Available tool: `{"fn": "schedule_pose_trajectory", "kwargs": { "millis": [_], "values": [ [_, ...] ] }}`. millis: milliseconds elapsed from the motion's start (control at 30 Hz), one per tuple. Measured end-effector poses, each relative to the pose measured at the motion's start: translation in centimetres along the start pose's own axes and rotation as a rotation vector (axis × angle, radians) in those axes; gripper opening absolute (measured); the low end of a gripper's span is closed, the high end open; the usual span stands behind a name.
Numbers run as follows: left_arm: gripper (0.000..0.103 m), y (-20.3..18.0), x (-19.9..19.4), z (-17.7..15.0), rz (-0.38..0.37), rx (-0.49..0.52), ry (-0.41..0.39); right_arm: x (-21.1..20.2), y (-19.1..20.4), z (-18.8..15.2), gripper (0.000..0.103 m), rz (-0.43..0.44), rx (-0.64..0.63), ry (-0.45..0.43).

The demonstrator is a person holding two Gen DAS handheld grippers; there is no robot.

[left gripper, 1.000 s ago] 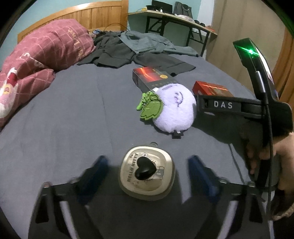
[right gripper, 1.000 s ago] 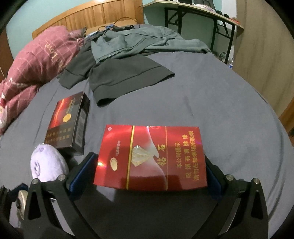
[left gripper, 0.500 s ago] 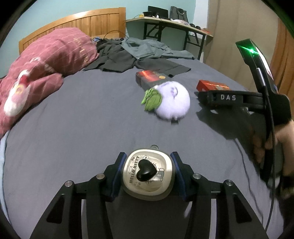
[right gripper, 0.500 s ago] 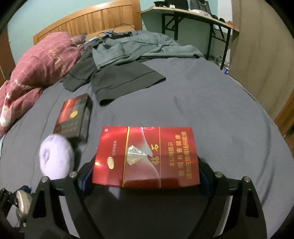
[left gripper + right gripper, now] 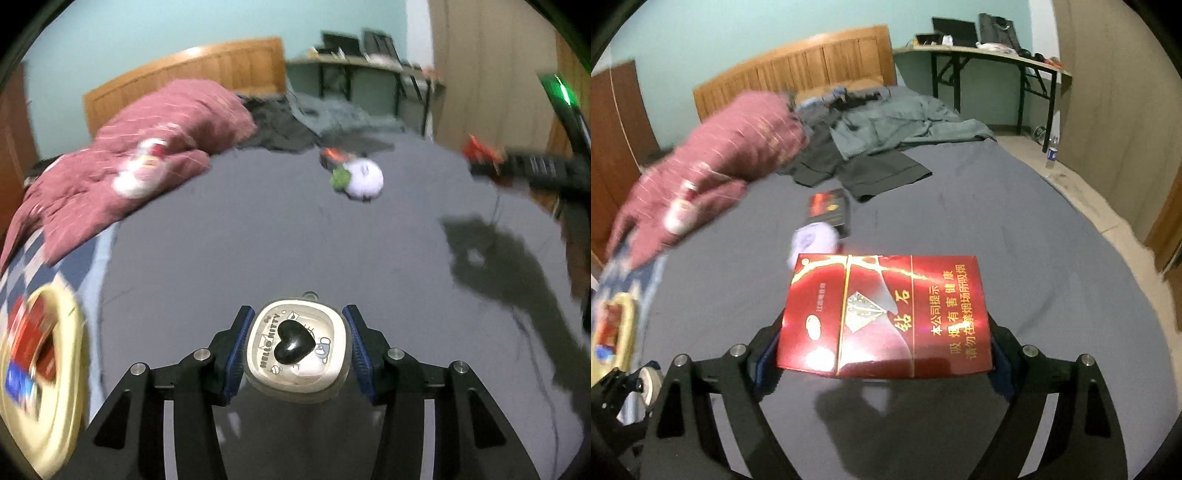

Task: Organize objects
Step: 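Carry the Hello Kitty tin and red pack over the yellow tray with both tools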

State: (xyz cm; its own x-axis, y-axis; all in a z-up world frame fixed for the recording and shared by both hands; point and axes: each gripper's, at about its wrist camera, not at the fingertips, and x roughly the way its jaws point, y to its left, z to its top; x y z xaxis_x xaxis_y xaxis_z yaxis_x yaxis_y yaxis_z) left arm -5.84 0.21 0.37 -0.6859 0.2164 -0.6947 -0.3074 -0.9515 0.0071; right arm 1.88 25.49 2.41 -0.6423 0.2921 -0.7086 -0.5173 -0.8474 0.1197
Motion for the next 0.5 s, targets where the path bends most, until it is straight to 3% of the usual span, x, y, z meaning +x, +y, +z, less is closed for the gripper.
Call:
{"fn": "schedule_pose_trajectory", "kwargs": {
  "millis": [133, 267, 500],
  "values": [
    [0.048, 1.5, -3.9, -1.9, 0.048, -0.075, -0.018, -3.0, 1.0, -3.7, 0.088, 0.015, -0.040, -0.027],
    [0.048, 2.3, -6.5, -2.8, 0.081, -0.116, -0.085, -4.4, 2.3, -5.8, 0.088, 0.036, -0.089, -0.052],
    [0.048, 3.4, -6.6, -3.9, 0.102, -0.146, -0.071, -4.0, 5.1, -6.7, 0.088, 0.047, -0.182, -0.051]
  ]
}}
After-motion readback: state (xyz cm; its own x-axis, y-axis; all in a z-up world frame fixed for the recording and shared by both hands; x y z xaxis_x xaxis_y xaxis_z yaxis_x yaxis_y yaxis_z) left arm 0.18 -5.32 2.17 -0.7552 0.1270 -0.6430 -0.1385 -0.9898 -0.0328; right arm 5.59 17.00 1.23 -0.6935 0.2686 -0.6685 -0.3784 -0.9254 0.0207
